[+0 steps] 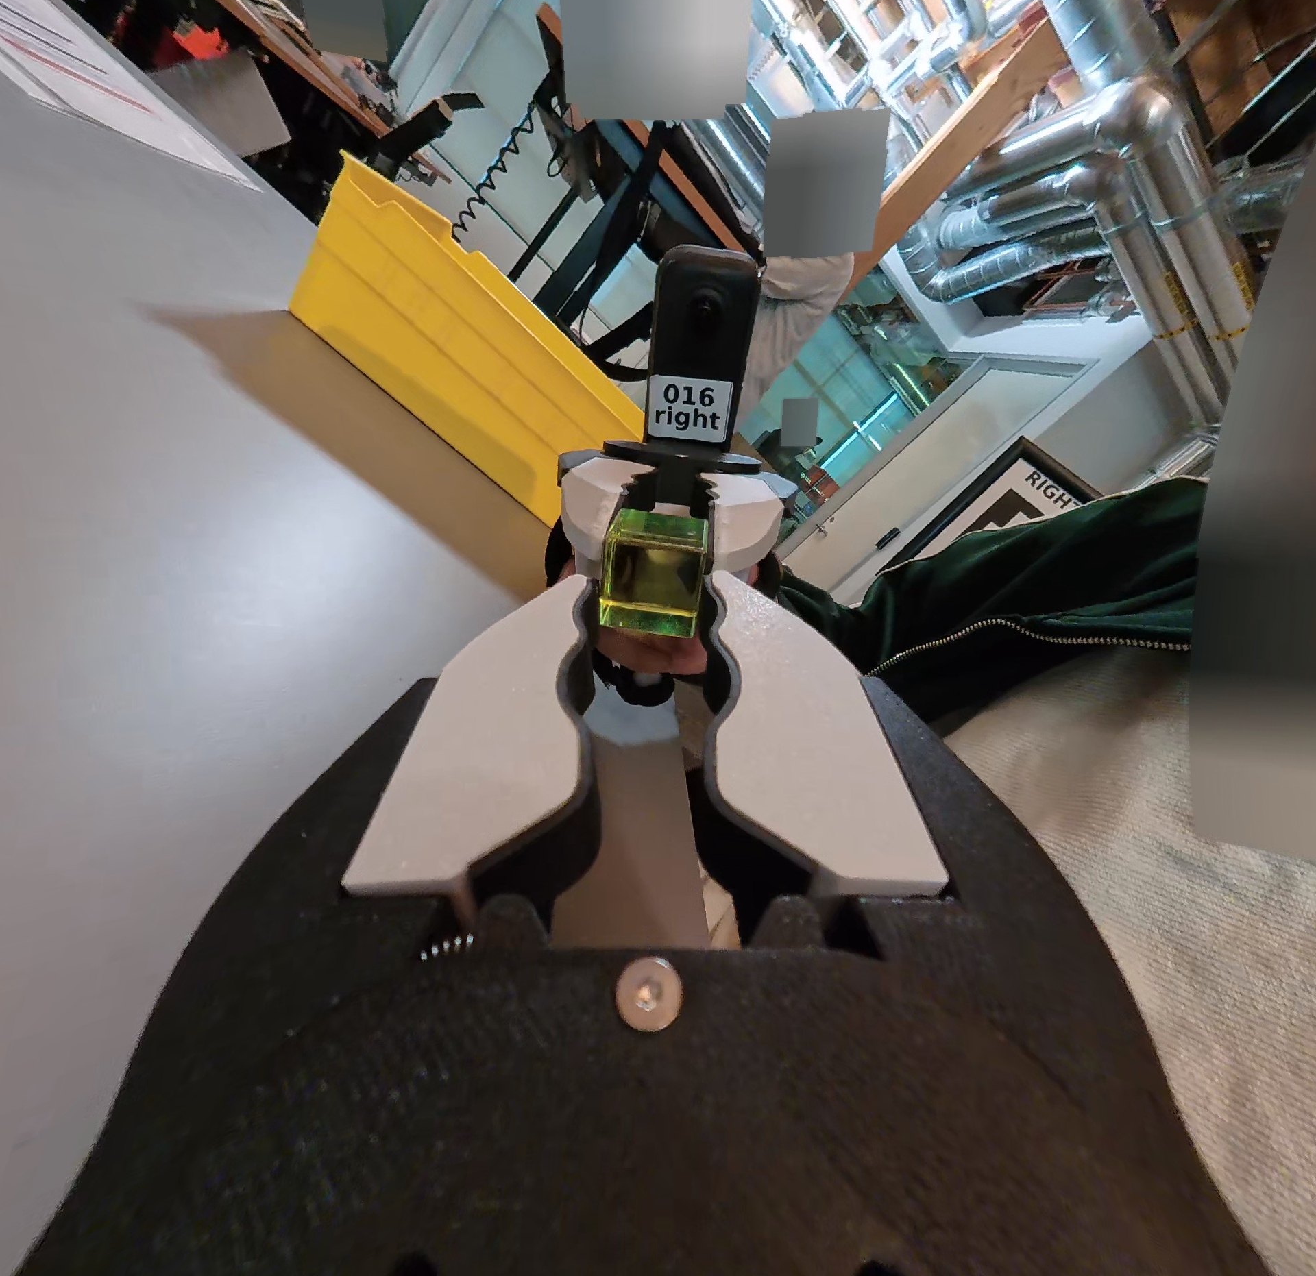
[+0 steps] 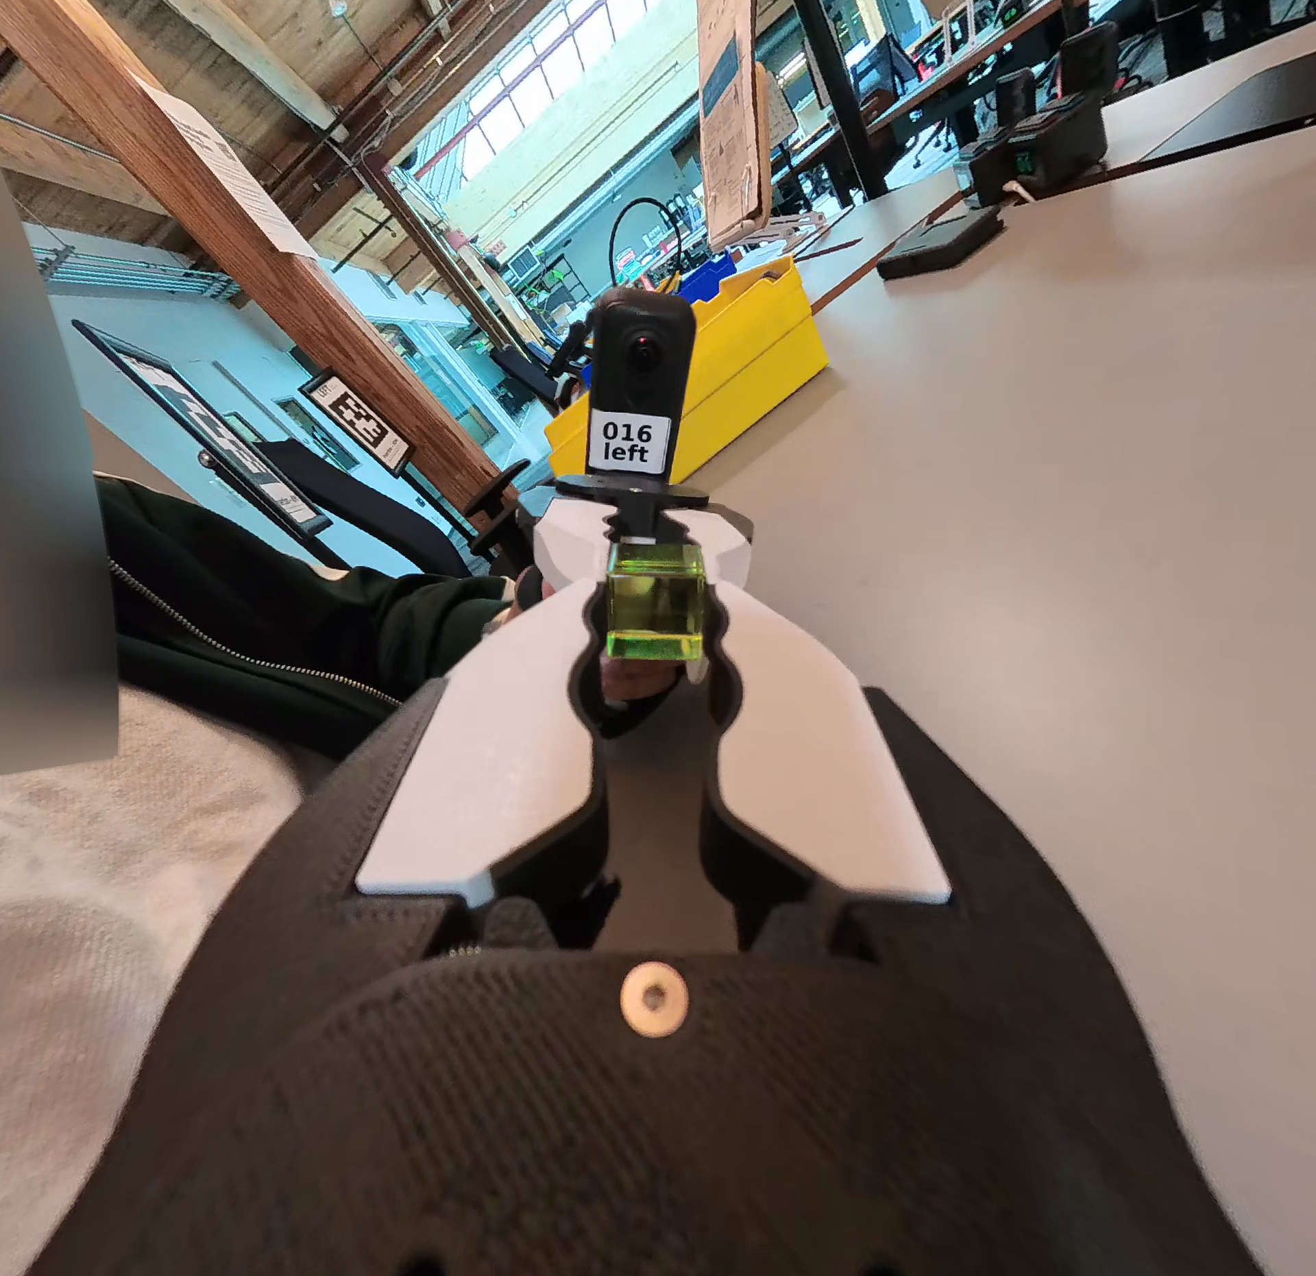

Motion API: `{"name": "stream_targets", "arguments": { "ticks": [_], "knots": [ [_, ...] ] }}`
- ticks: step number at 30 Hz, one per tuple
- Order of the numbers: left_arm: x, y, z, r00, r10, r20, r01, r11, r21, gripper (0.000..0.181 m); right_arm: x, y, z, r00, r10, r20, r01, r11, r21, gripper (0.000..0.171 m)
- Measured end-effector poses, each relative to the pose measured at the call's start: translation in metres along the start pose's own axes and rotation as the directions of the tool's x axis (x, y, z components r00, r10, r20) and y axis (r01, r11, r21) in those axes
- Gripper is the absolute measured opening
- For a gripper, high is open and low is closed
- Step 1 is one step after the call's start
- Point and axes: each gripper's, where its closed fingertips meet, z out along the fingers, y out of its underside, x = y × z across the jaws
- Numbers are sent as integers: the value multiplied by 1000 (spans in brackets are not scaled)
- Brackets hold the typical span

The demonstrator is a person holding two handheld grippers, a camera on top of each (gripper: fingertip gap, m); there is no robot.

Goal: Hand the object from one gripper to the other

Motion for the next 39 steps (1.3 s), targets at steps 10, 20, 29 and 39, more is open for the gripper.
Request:
{"name": "stream_targets", "arguments": {
  "ticks": [10, 20, 29, 39],
  "knots": [
    [-3, -5, -1, 999, 36, 21, -36, 999, 34, 39, 8, -11, -12, 982, 175, 71, -180, 980, 85, 26],
    [5, -10, -5, 945, 321, 65, -322, 947, -5, 55, 8, -5, -10, 964, 246, 105, -251, 967, 39, 26],
    [9, 8, -3, 671, 737, 80, -711, 670, -212, 33, -5, 12, -1, 820, 523, 230, -513, 852, -107, 26],
    [9, -1, -6, 781, 618, 92, -600, 783, -166, 25, 0, 4, 0, 841, 485, 239, -494, 869, -27, 47]
  ]
}}
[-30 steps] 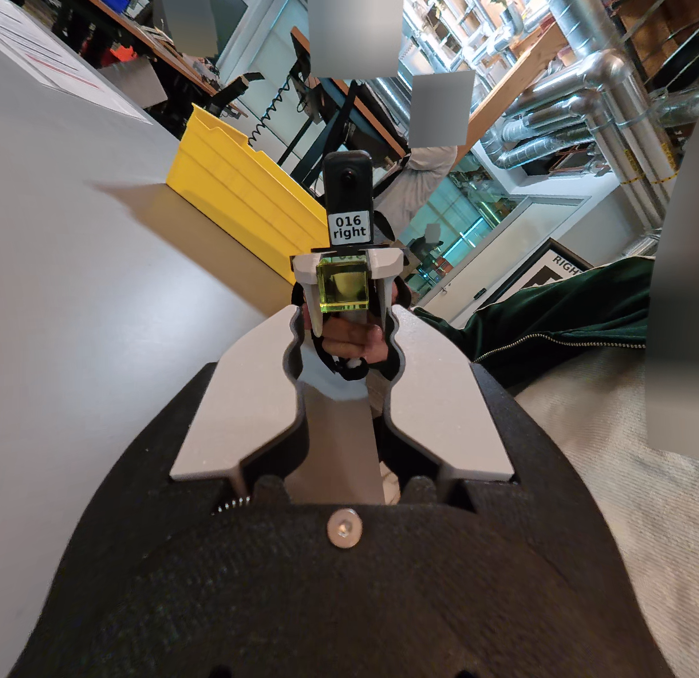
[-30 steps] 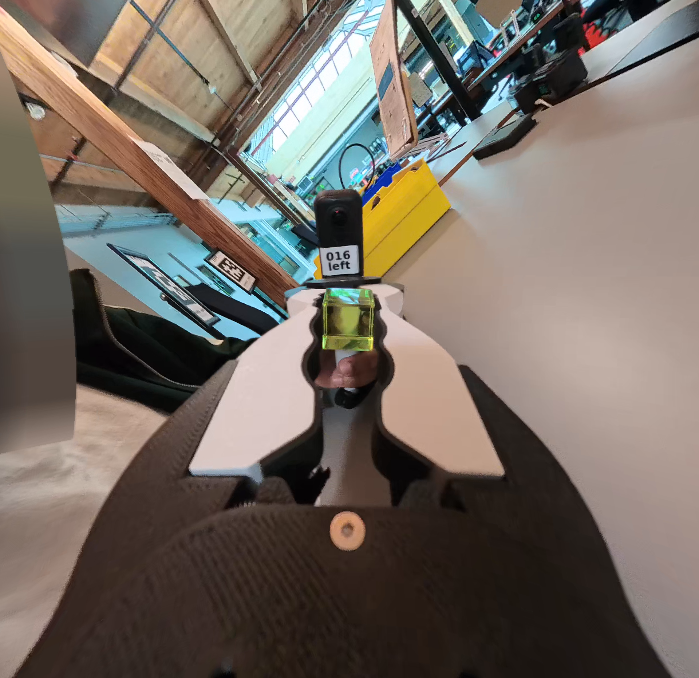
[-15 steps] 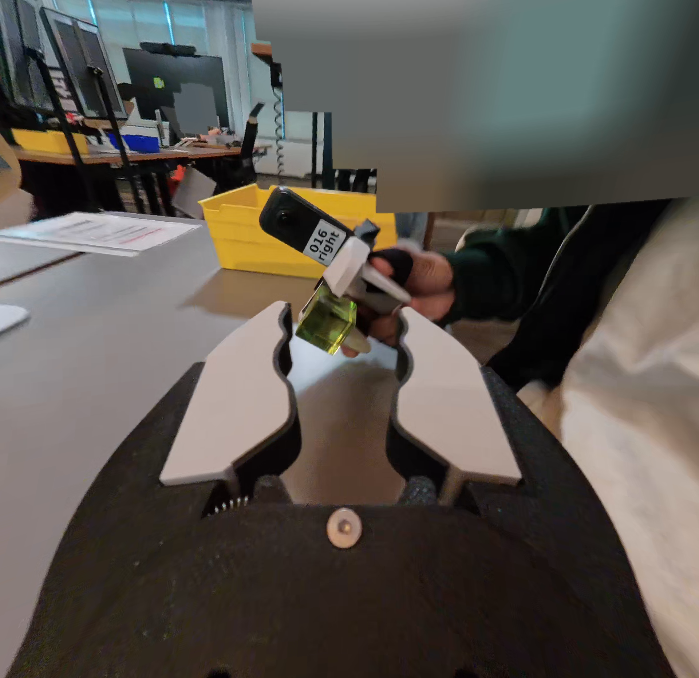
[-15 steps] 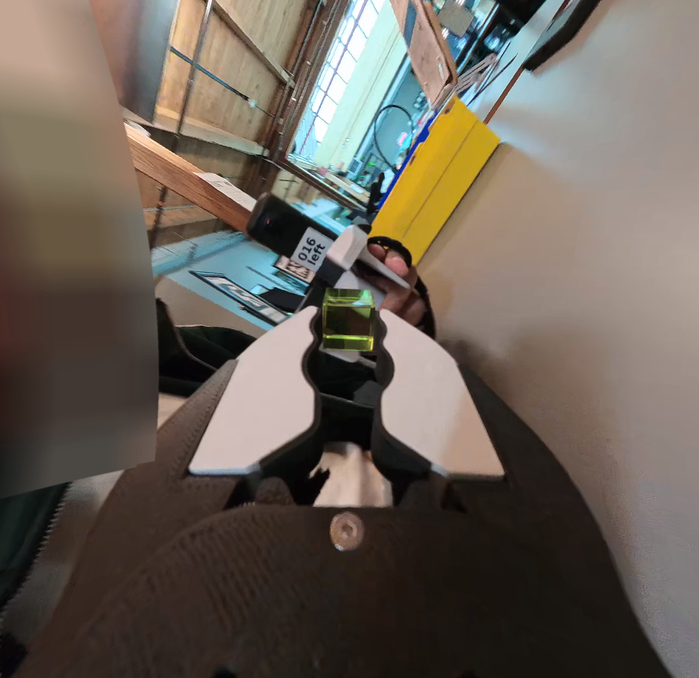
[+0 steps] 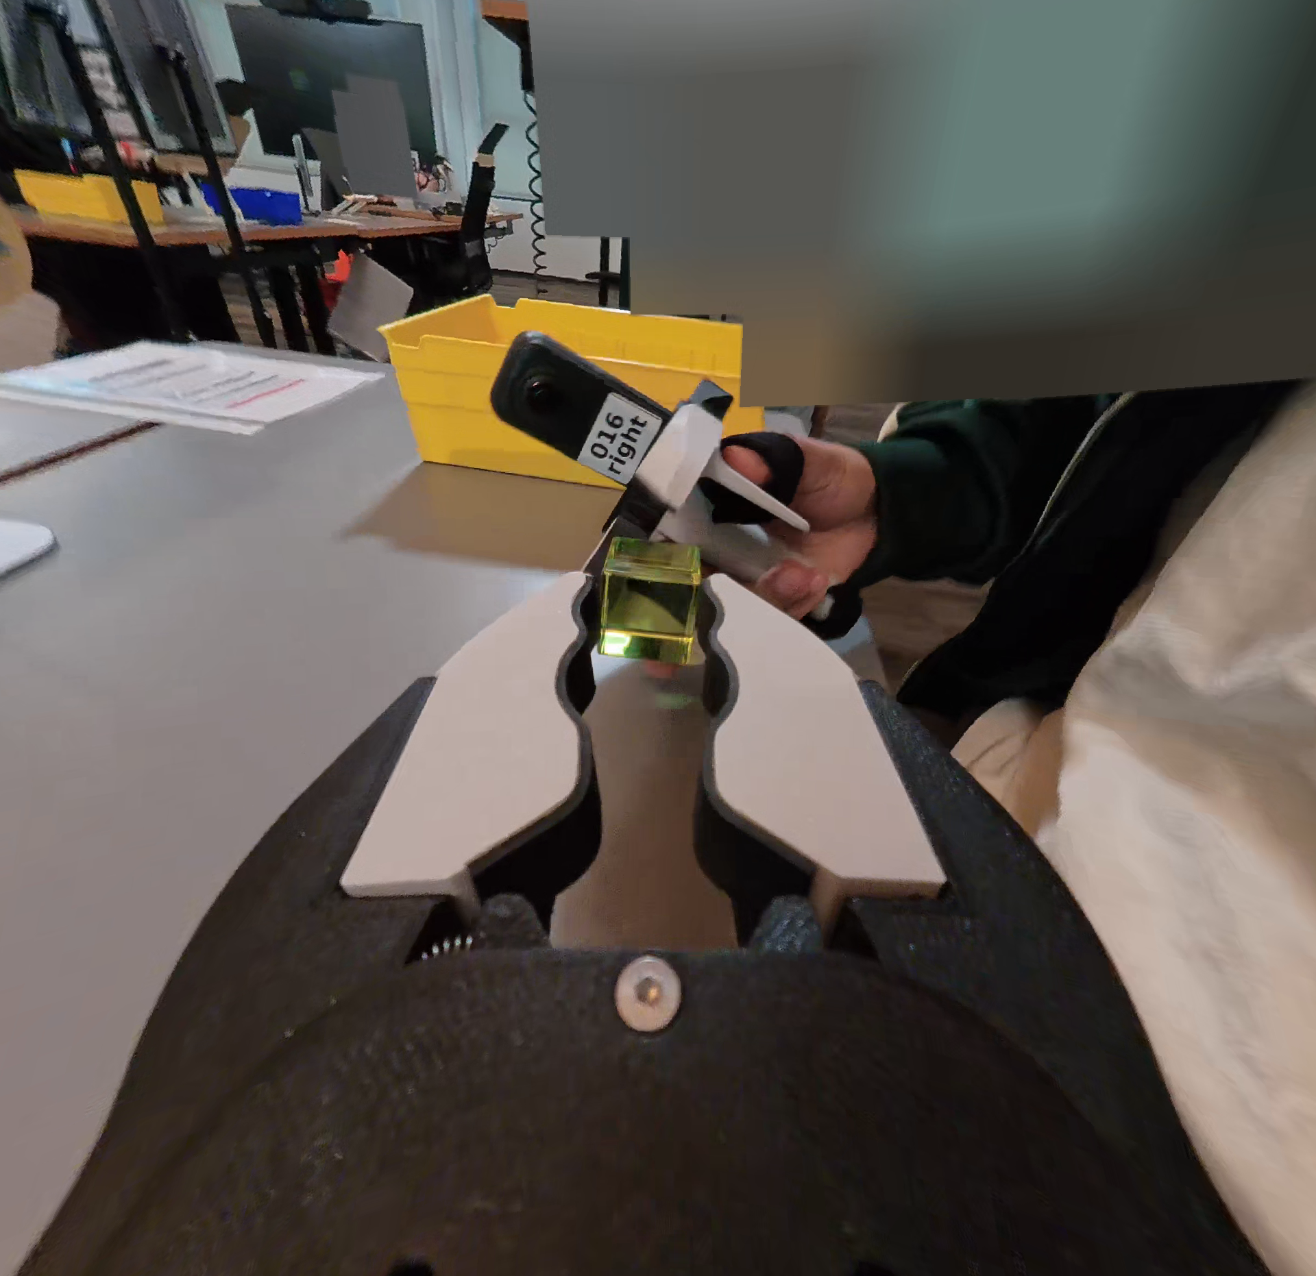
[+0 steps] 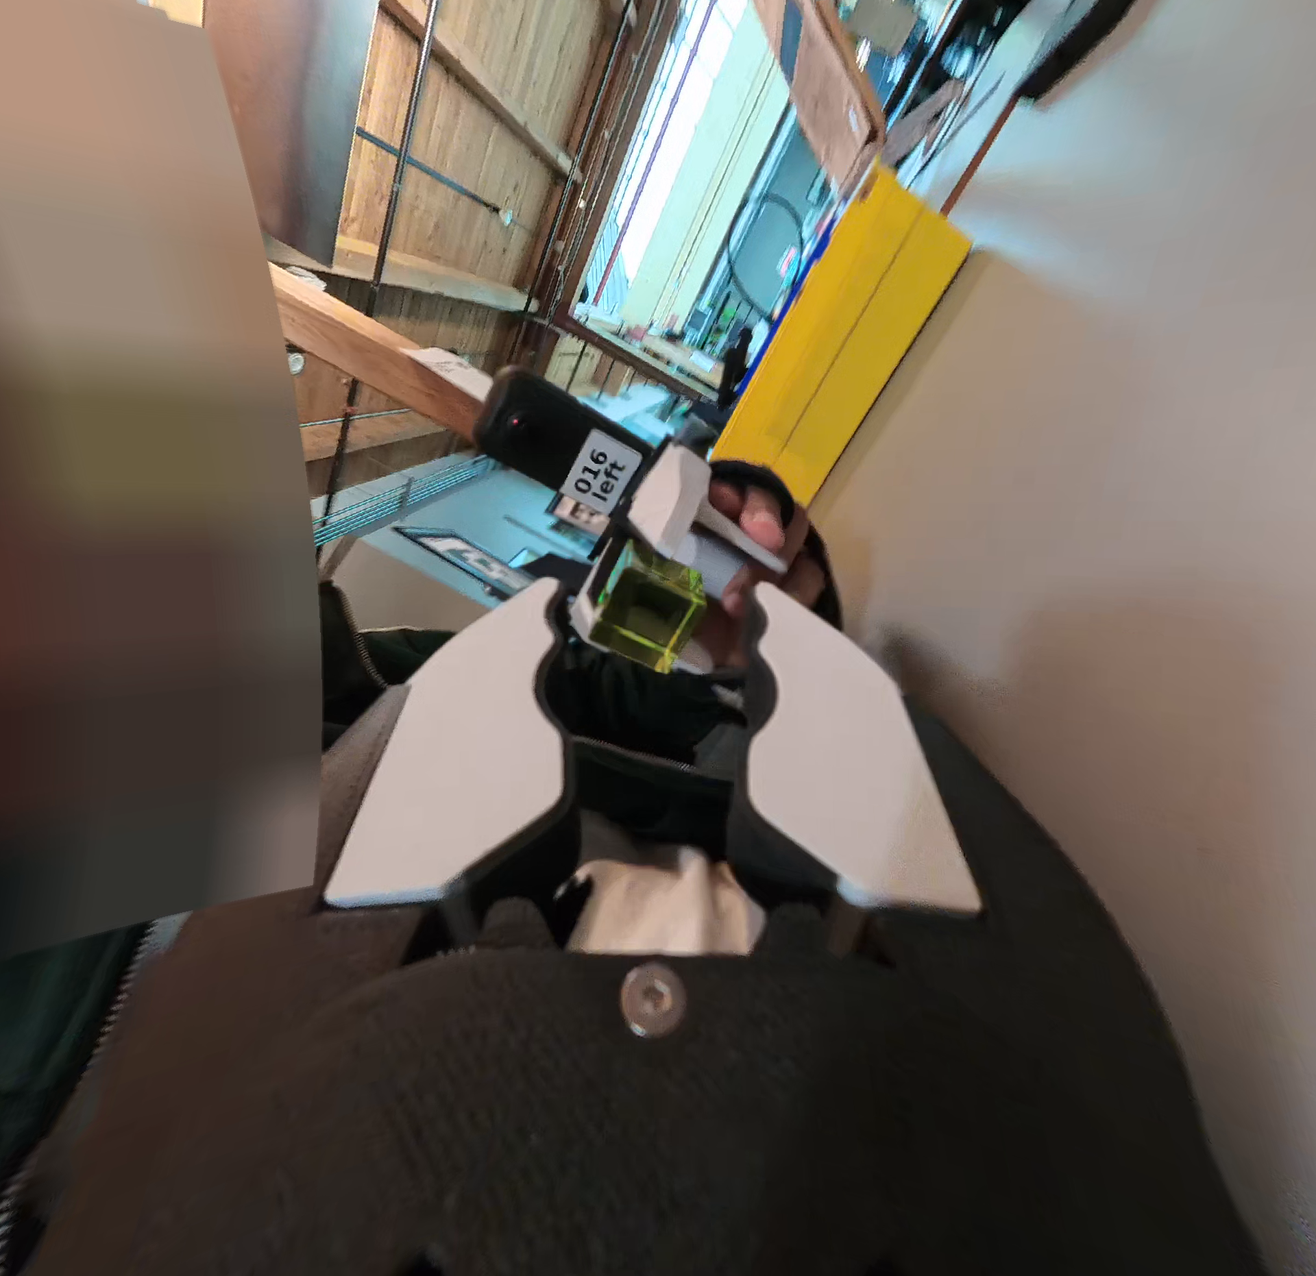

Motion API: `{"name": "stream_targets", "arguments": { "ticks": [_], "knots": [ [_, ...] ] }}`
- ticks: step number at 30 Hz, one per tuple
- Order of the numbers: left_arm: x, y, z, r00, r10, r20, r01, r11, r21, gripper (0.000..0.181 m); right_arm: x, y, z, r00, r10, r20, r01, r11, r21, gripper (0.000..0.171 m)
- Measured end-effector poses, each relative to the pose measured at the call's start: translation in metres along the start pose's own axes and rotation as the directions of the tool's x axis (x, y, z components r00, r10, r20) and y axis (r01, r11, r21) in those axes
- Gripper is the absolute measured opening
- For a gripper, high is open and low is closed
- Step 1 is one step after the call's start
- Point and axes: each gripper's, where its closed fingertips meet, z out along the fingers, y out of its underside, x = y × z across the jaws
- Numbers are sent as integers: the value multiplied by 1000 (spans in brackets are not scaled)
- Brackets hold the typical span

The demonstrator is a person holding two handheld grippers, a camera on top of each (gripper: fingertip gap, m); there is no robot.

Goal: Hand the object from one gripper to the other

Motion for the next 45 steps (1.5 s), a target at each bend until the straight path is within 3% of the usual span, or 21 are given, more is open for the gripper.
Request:
{"name": "stream_targets", "arguments": {
  "ticks": [5, 8, 10, 22, 45],
  "knots": [
    [-16, -2, -6, 912, -403, -77, 409, 908, 93, 24, 1, -13, -7, 943, -308, -126, 311, 950, 8, 52],
    [-18, 0, -5, 832, -541, -123, 553, 827, 103, 25, 4, -9, -5, 835, -507, -214, 500, 861, -92, 46],
    [-17, 2, -3, 798, -586, -141, 600, 794, 99, 25, 4, -5, -2, 797, -560, -227, 545, 828, -130, 44],
    [-13, 10, 3, 688, -713, -137, 724, 686, 69, 25, 10, 5, 1, 874, -445, -197, 428, 895, -122, 27],
    [-14, 7, 4, 728, -676, -110, 685, 721, 101, 31, 10, -4, -5, 911, -361, -201, 355, 933, -64, 26]
  ]
}}
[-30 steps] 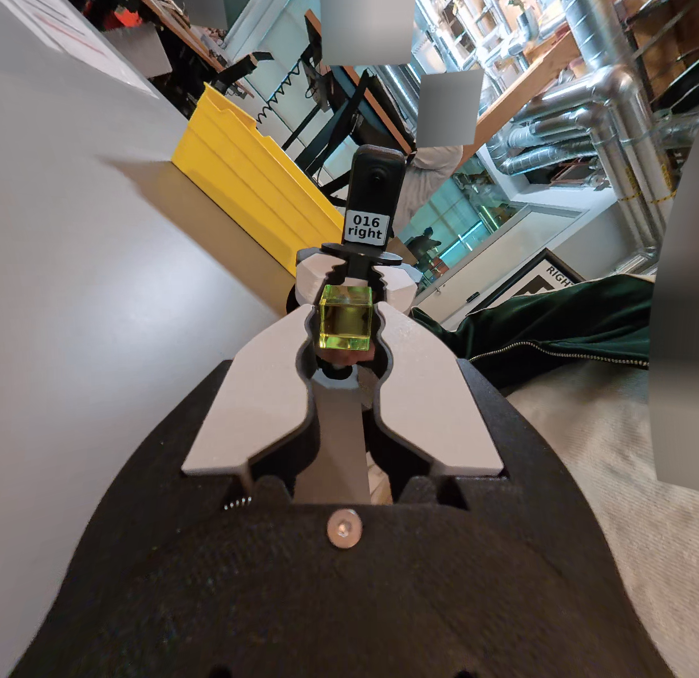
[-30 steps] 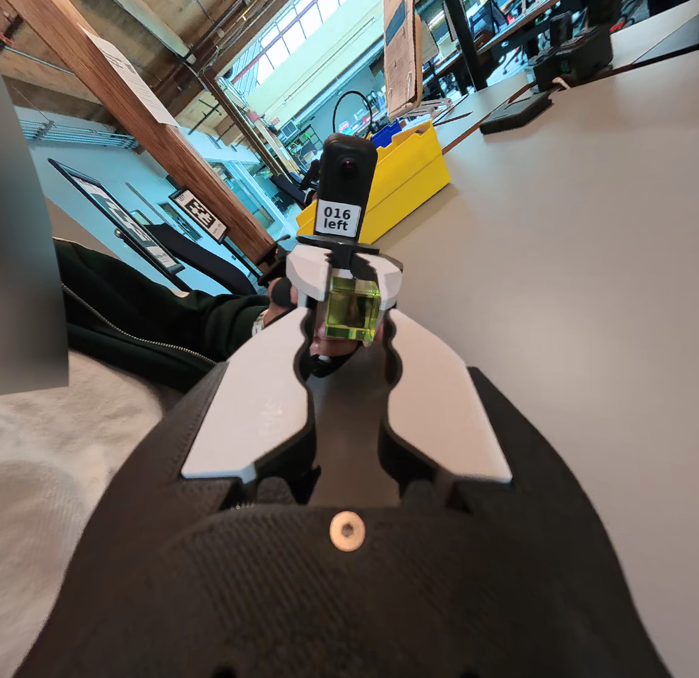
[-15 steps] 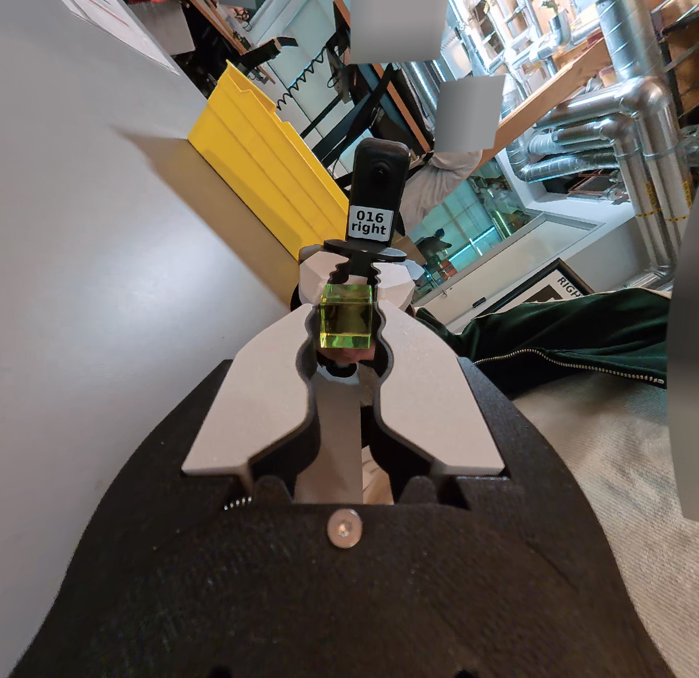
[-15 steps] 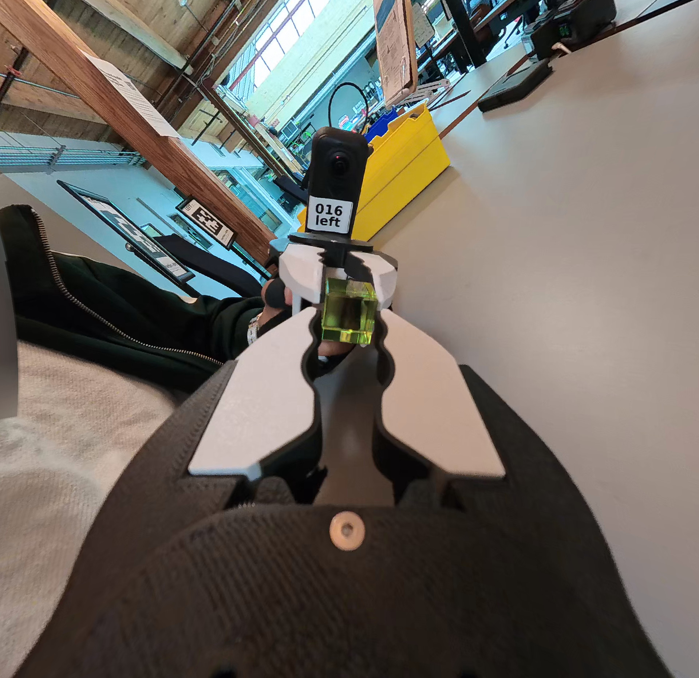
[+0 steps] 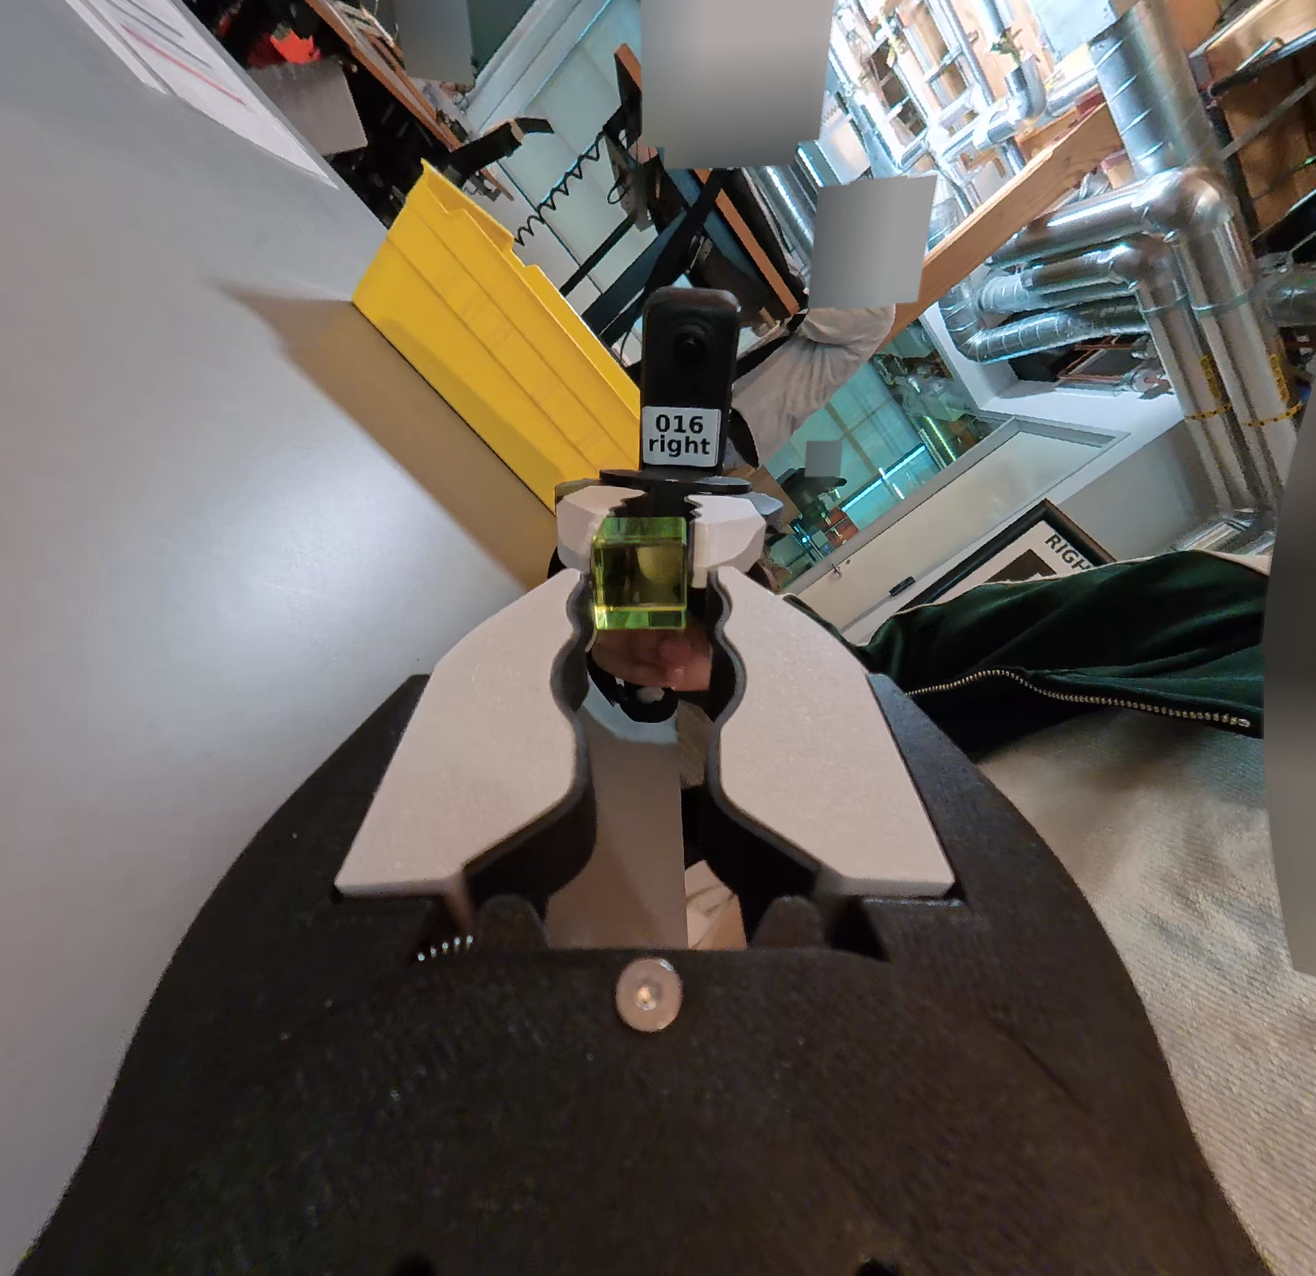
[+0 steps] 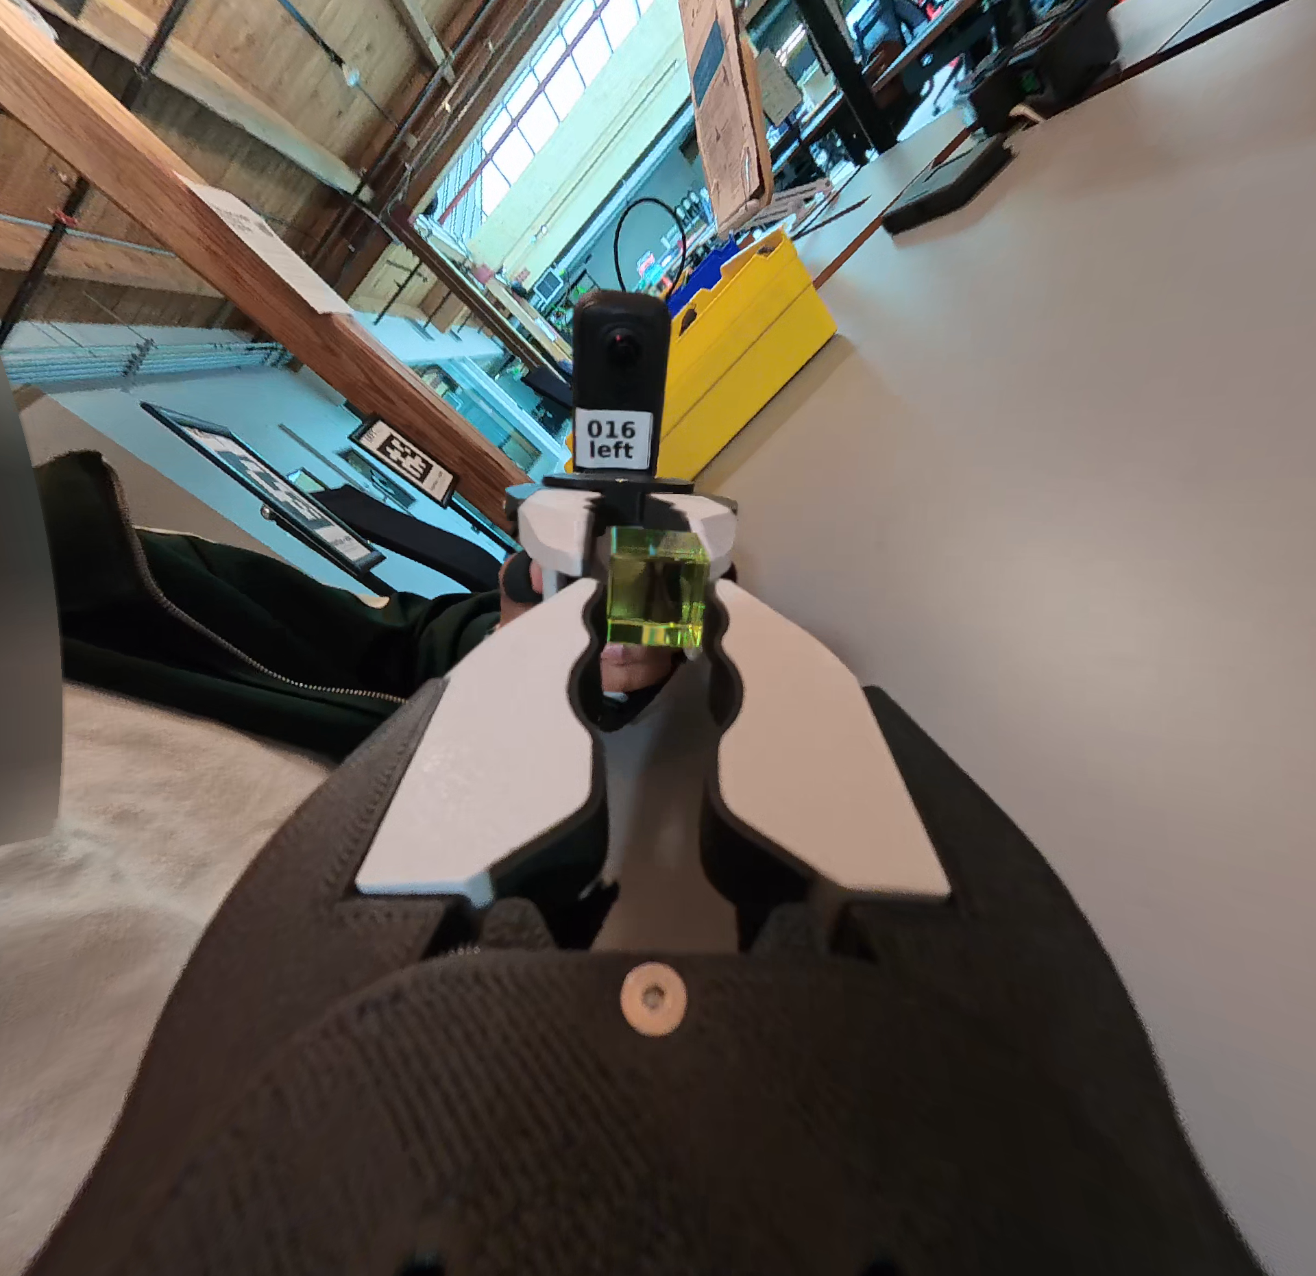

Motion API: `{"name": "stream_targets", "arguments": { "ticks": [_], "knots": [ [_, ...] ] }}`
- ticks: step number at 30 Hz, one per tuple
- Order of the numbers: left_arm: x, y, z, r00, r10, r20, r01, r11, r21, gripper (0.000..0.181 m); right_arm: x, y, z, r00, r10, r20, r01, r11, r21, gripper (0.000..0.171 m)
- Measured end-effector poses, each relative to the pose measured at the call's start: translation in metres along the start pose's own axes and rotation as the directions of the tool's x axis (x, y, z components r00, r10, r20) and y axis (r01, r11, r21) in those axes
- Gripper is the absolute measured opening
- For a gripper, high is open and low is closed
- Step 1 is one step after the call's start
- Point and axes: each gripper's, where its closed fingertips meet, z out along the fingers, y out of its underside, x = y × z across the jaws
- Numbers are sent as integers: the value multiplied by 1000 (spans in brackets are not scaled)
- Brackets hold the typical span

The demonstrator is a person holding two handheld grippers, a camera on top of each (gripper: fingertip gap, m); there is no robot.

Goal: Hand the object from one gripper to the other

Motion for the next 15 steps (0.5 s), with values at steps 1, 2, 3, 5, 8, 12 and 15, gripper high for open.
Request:
{"name": "stream_targets", "arguments": {
  "ticks": [1, 2, 3, 5, 8, 12, 15],
  "knots": [
    [0, -2, -1, 1000, 7, -1, -7, 1000, 10, 31, 2, -3, -3, 1000, 9, -3, -9, 1000, 13, 26],
    [-1, -4, -3, 1000, 13, 3, -13, 1000, 20, 30, 4, -5, -5, 1000, 14, -9, -14, 1000, 25, 26],
    [-2, -5, -4, 1000, 16, 9, -16, 1000, 21, 28, 6, -7, -8, 1000, 16, -13, -16, 999, 37, 26],
    [-5, -5, -5, 1000, 12, 16, -12, 1000, 21, 26, 5, -11, -11, 1000, 18, -8, -18, 998, 53, 26],
    [-6, -3, -4, 1000, -9, 3, 9, 1000, 13, 24, 4, -12, -11, 1000, 1, -12, 0, 999, 51, 26],
    [-6, 6, 1, 998, -54, -29, 53, 998, -28, 27, 0, -12, -9, 1000, -23, 0, 23, 998, 57, 26],
    [-2, 8, 3, 993, -96, -70, 94, 995, -35, 22, -2, -14, -9, 996, -85, -12, 86, 995, 58, 26]
  ]
}}
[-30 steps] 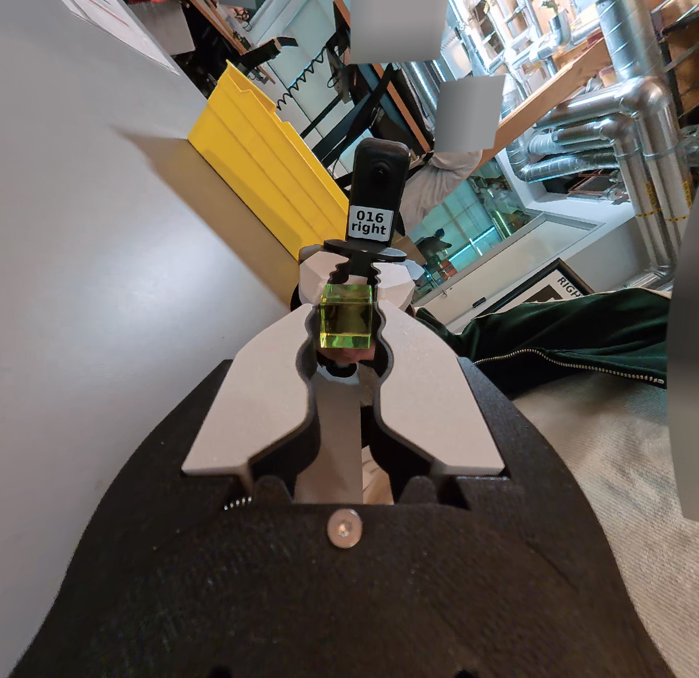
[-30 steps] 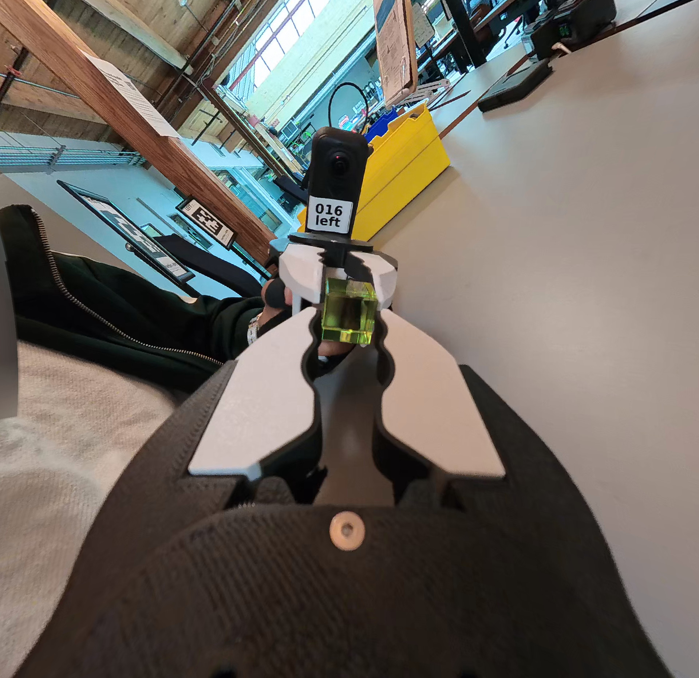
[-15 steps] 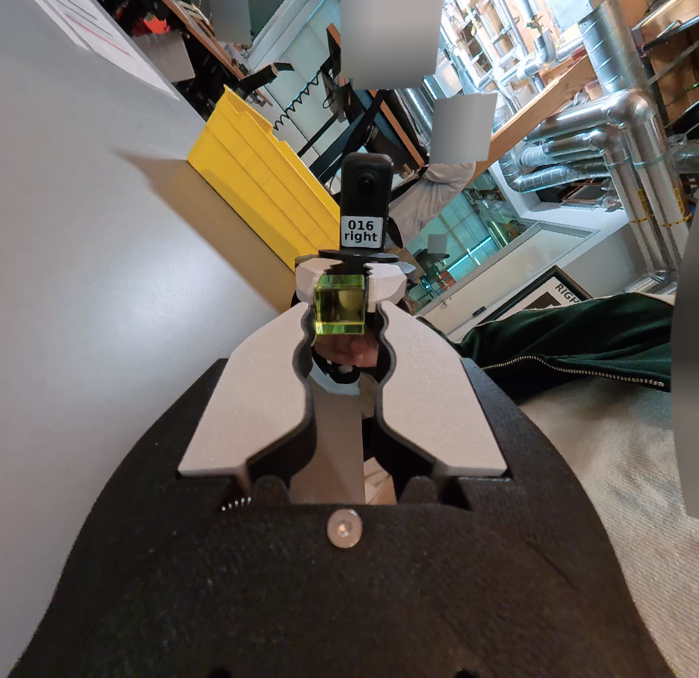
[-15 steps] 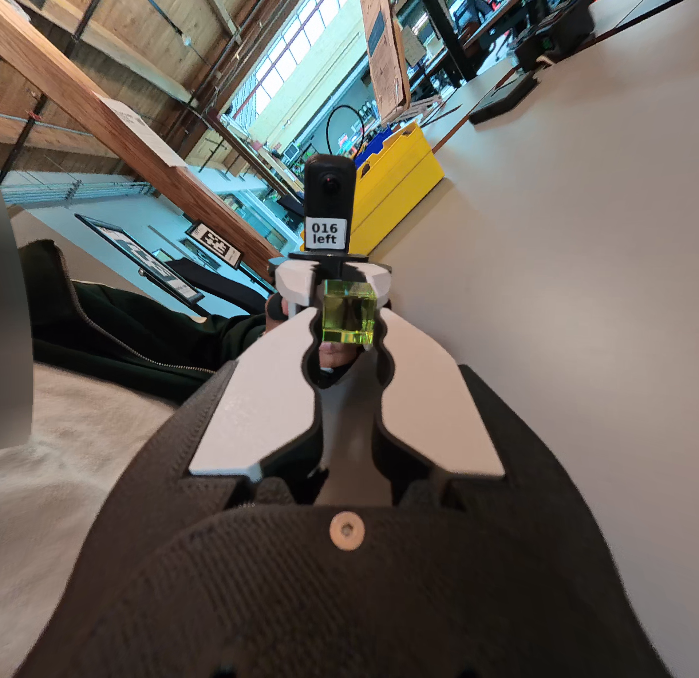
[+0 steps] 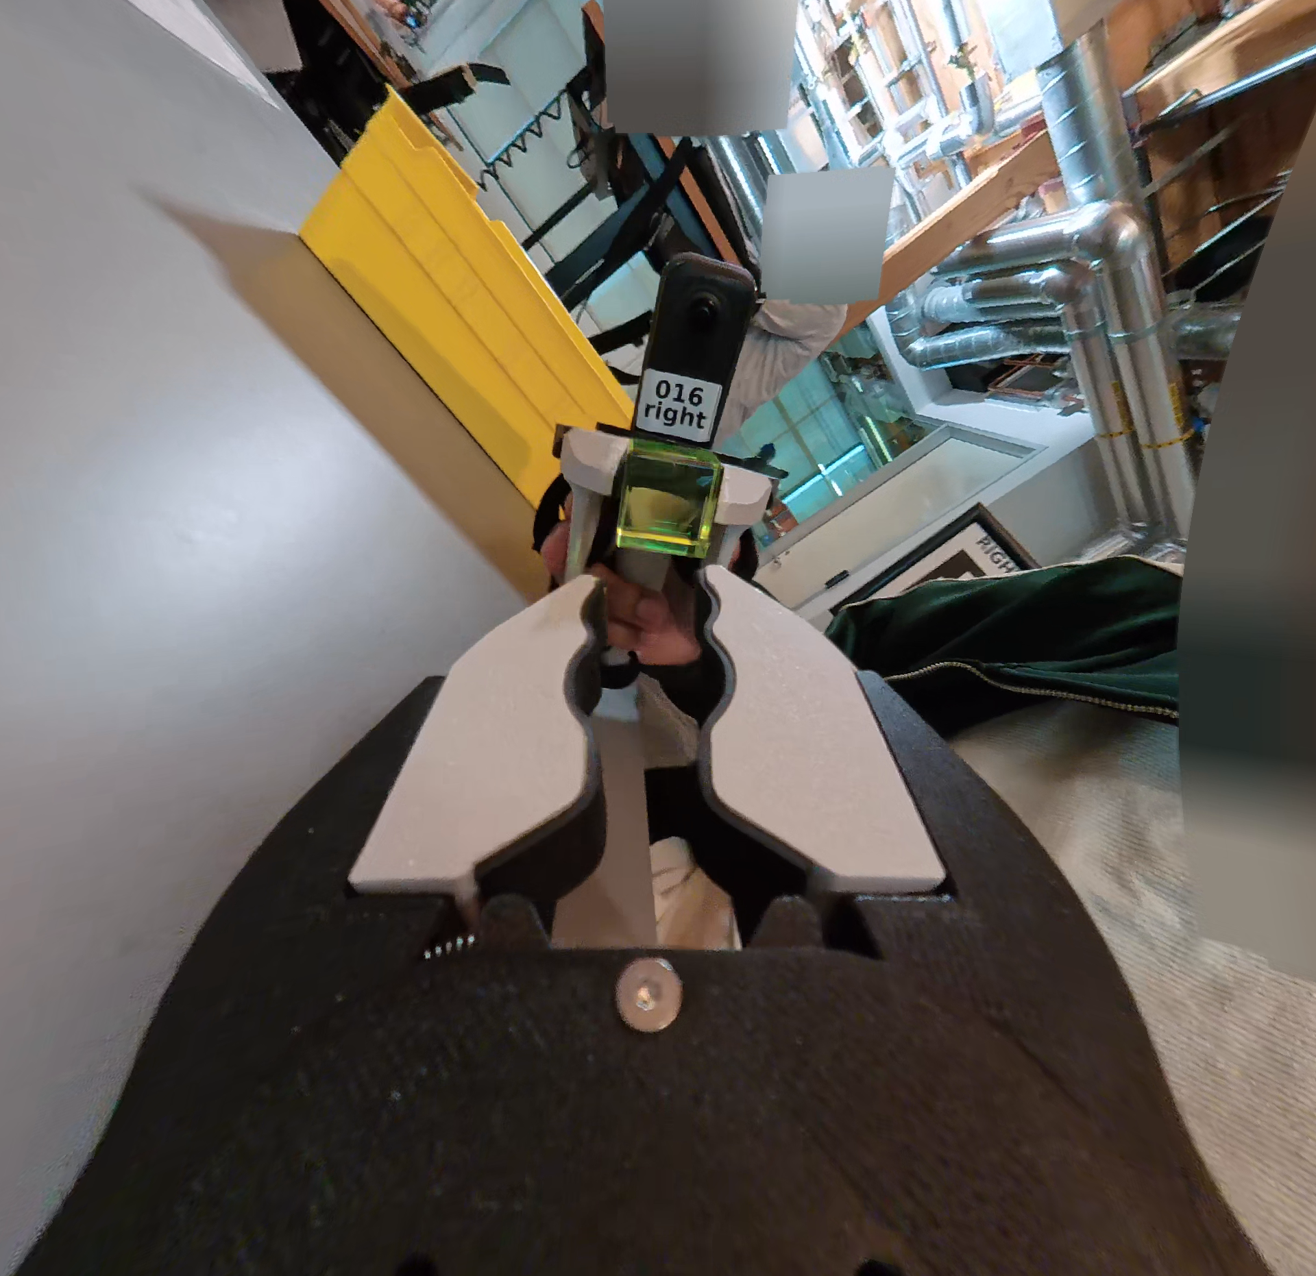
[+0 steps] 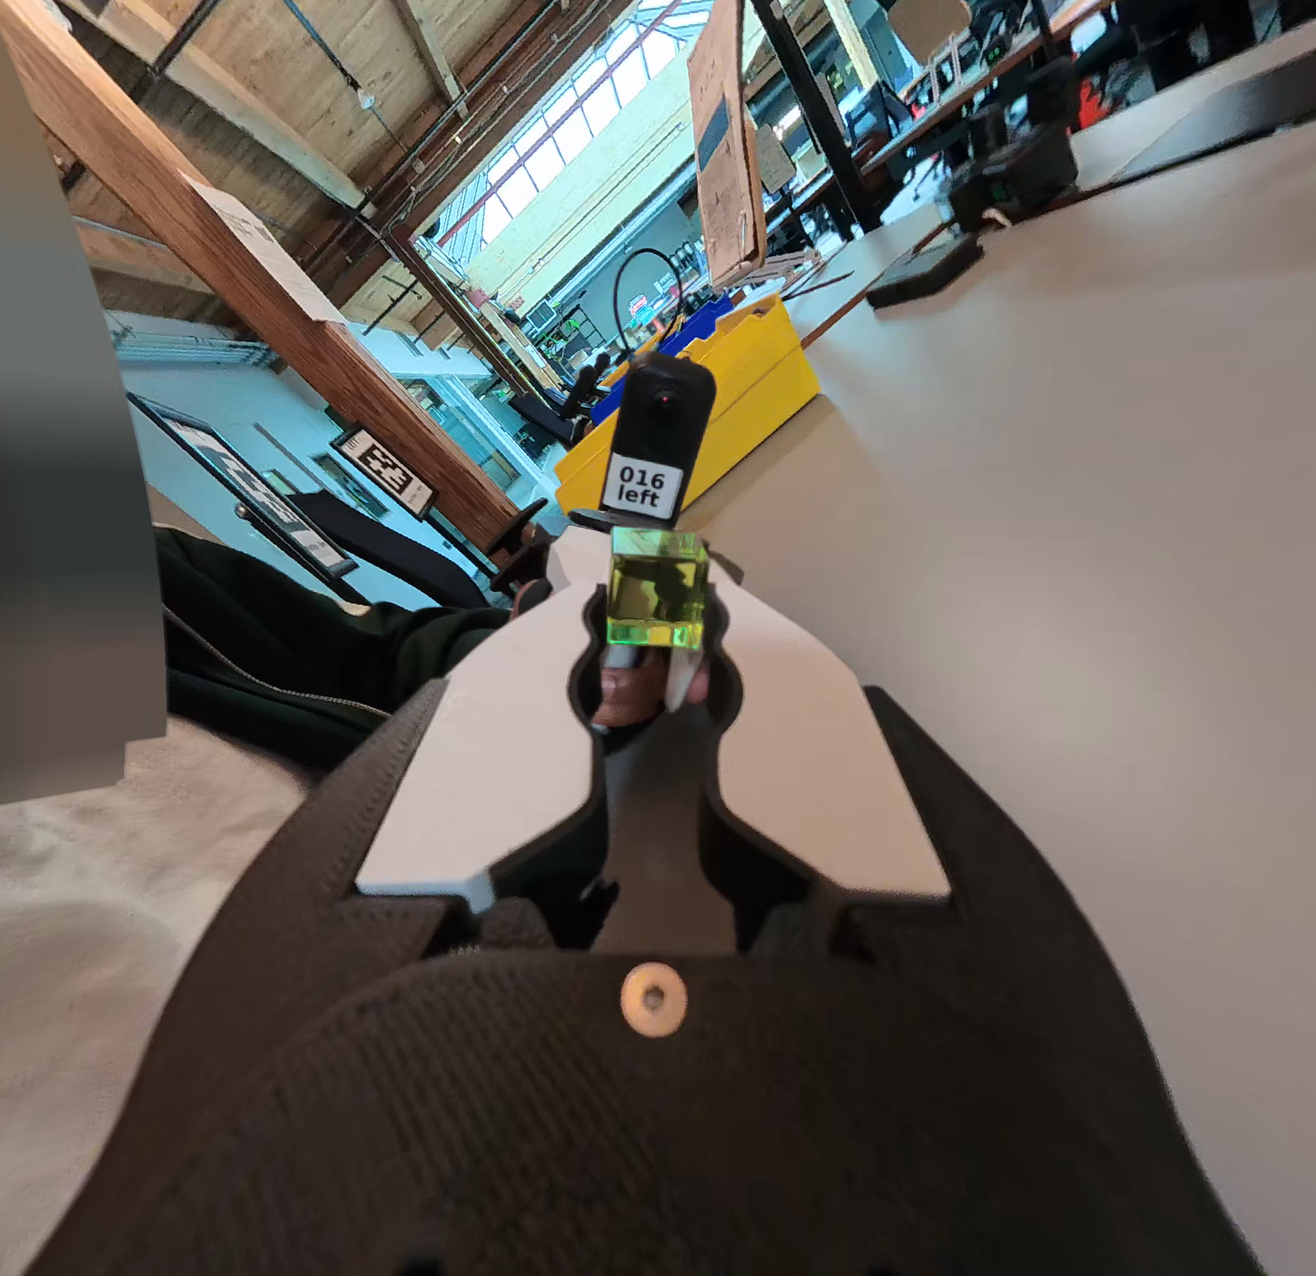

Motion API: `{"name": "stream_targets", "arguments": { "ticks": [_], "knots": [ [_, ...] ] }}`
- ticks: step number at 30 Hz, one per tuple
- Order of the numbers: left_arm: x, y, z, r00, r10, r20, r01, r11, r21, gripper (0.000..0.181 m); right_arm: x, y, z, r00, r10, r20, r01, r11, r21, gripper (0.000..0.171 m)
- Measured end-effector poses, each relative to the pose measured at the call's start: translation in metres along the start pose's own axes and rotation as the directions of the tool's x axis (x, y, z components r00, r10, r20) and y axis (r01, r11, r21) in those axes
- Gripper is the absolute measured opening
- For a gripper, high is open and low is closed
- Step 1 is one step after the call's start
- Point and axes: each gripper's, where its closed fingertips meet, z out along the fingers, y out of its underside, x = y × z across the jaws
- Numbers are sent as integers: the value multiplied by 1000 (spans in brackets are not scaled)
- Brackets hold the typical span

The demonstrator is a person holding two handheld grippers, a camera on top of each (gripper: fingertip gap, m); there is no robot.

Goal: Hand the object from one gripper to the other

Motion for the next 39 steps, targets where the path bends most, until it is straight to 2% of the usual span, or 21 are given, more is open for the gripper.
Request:
{"name": "stream_targets", "arguments": {
  "ticks": [4, 7, 10, 14, 24, 28, 31, 36, 39],
  "knots": [
    [6, 0, -2, 993, -84, -79, 83, 996, -23, 24, -6, -4, -2, 960, -280, -18, 280, 960, 13, 27],
    [13, 1, -2, 948, -247, -201, 239, 969, -63, 27, -14, -7, -5, 829, -558, -30, 558, 830, -1, 26],
    [15, 4, 0, 893, -363, -267, 353, 932, -86, 31, -25, -2, -4, 712, -702, -2, 702, 712, -11, 26],
    [19, 9, 2, 878, -390, -277, 370, 921, -122, 36, -23, 10, 1, 590, -807, 0, 804, 587, -94, 26],
    [17, 15, 4, 908, -349, -230, 322, 935, -147, 30, -17, 27, 6, 471, -881, 39, 866, 453, -211, 26],
    [18, 12, 4, 934, -285, -215, 261, 956, -131, 28, -14, 26, 7, 555, -831, 21, 814, 538, -217, 28],
    [19, 5, 1, 959, -203, -197, 190, 978, -86, 28, -9, 24, 7, 673, -739, -5, 720, 658, -221, 48],
    [8, -2, -4, 997, -24, -76, 20, 998, -52, 28, -13, 11, 5, 882, -471, 3, 468, 876, -118, 49],
    [6, -1, -3, 997, 74, -24, -75, 995, -60, 27, -4, 6, 2, 949, -313, -40, 308, 946, -103, 46]
  ]
}}
